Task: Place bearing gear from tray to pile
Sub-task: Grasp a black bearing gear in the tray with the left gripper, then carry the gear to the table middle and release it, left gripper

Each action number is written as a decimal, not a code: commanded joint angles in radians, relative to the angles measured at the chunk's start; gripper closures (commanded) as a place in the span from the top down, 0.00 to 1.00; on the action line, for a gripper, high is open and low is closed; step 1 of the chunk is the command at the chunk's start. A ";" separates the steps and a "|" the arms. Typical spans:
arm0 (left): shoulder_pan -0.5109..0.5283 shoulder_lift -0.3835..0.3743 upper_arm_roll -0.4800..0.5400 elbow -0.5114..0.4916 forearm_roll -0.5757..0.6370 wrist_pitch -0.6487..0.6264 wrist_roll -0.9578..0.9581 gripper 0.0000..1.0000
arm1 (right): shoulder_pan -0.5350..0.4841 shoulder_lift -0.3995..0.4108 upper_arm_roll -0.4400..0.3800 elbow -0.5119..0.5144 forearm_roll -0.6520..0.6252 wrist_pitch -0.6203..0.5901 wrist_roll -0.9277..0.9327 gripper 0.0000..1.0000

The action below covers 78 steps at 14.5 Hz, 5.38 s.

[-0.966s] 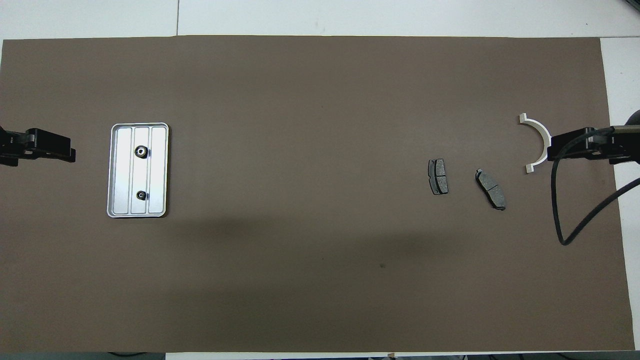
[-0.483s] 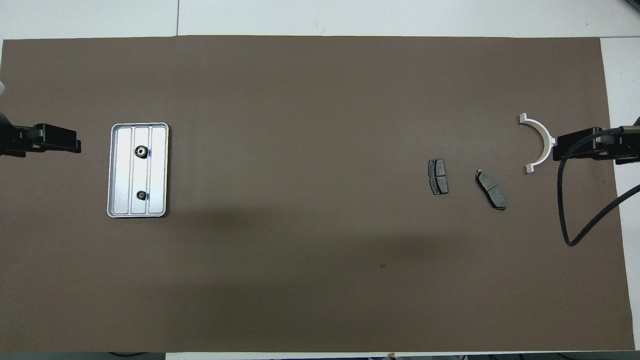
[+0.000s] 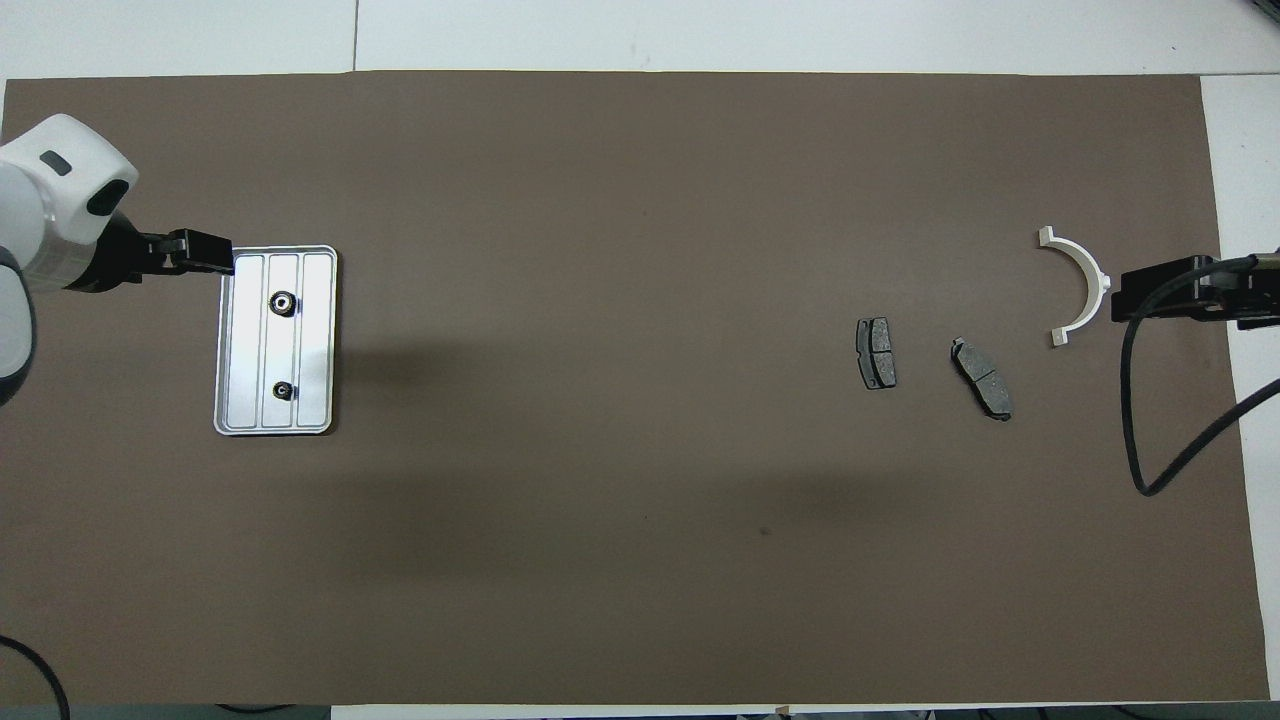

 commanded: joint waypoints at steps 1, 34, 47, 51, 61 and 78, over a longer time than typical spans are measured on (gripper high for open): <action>-0.008 0.059 0.007 -0.021 0.004 0.083 -0.014 1.00 | -0.017 -0.017 0.004 -0.012 0.022 -0.008 -0.022 1.00; 0.000 0.209 0.004 -0.133 0.003 0.261 -0.100 0.58 | -0.005 -0.046 0.012 -0.064 0.024 -0.005 -0.117 1.00; -0.006 0.219 0.006 -0.142 0.003 0.298 -0.108 0.39 | -0.003 -0.046 0.012 -0.064 0.022 -0.005 -0.117 1.00; -0.017 0.220 0.004 -0.087 0.003 0.208 -0.158 0.07 | 0.018 -0.048 0.013 -0.074 0.022 -0.002 -0.114 1.00; -0.503 0.301 0.007 0.206 -0.017 0.021 -1.006 0.08 | 0.021 -0.054 0.021 -0.100 0.036 -0.004 -0.116 1.00; -0.591 0.297 0.007 0.019 -0.011 0.180 -1.076 0.81 | 0.078 -0.057 0.055 -0.106 0.036 0.001 0.093 1.00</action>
